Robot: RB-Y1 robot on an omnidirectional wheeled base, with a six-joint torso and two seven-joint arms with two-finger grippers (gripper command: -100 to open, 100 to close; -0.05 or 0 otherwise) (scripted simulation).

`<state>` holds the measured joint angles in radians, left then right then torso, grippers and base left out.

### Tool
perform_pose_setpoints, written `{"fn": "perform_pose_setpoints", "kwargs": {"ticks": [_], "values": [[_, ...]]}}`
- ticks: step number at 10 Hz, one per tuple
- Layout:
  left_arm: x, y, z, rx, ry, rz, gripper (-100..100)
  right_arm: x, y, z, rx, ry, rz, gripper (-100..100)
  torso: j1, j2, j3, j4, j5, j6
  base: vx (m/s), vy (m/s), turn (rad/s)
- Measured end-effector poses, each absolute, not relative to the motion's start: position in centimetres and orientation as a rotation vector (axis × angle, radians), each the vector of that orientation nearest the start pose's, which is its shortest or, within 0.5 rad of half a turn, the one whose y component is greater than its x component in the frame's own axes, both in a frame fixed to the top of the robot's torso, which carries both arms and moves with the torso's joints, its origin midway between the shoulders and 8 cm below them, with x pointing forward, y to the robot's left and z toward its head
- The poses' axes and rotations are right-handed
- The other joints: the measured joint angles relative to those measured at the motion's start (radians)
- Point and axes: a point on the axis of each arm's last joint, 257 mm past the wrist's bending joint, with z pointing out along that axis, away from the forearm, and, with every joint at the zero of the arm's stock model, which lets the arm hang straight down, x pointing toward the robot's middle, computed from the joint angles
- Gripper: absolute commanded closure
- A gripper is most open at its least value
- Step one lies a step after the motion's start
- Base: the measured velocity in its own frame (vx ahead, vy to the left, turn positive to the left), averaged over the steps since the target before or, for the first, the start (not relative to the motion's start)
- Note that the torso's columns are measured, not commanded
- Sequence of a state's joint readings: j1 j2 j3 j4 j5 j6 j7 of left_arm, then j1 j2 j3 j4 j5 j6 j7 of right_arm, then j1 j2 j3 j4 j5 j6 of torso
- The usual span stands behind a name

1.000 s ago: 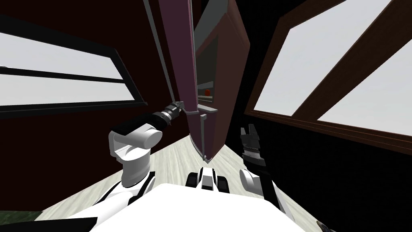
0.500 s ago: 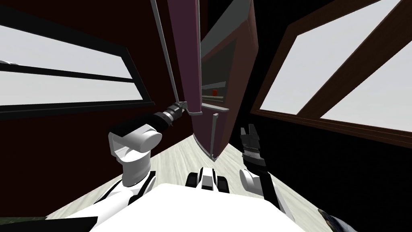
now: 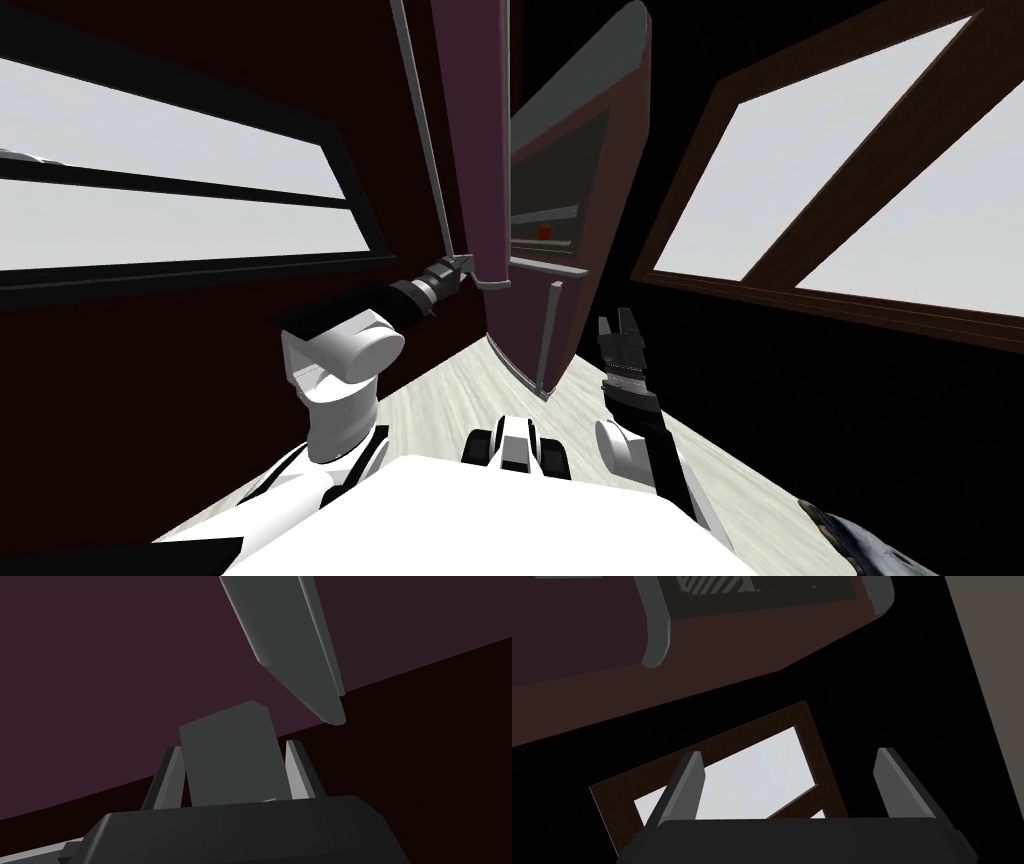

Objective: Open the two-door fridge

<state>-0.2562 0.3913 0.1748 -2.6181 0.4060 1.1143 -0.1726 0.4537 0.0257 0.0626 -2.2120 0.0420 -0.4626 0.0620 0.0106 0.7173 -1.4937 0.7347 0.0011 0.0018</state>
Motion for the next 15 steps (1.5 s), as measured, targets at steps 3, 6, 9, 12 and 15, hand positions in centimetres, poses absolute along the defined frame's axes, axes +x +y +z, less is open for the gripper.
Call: {"fn": "perform_pose_setpoints", "kwargs": {"ticks": [3,6,9,12,15], "values": [[43.9,18.0,10.7,-0.651,1.415,-1.186,100,37.0,-25.2,0.2,0.681,0.68,1.285,0,-0.006,-0.005,-0.005,-0.001,-0.003,0.002,-0.011,0.318,-0.075],[43.6,16.9,10.7,-0.625,1.432,-1.219,100,37.0,-25.2,0.2,0.681,0.68,1.285,0,-0.012,-0.007,-0.006,-0.002,-0.004,0.003,-0.03,0.291,-0.058],[43.2,15.6,10.7,-0.599,1.452,-1.254,100,37.0,-25.2,0.2,0.681,0.68,1.285,0,-0.009,-0.006,-0.005,-0.002,-0.004,0.003,-0.026,0.28,-0.081],[42.7,14.2,11.0,-0.56,1.467,-1.298,100,37.0,-25.3,0.2,0.681,0.68,1.285,0,-0.009,-0.001,0.0,-0.001,-0.002,0.001,-0.007,0.285,-0.055],[42.4,13.3,11.1,-0.542,1.481,-1.321,100,37.0,-25.2,0.2,0.681,0.68,1.285,0,-0.013,0.0,0.002,-0.004,-0.003,0.002,0.008,0.155,-0.042]]}}
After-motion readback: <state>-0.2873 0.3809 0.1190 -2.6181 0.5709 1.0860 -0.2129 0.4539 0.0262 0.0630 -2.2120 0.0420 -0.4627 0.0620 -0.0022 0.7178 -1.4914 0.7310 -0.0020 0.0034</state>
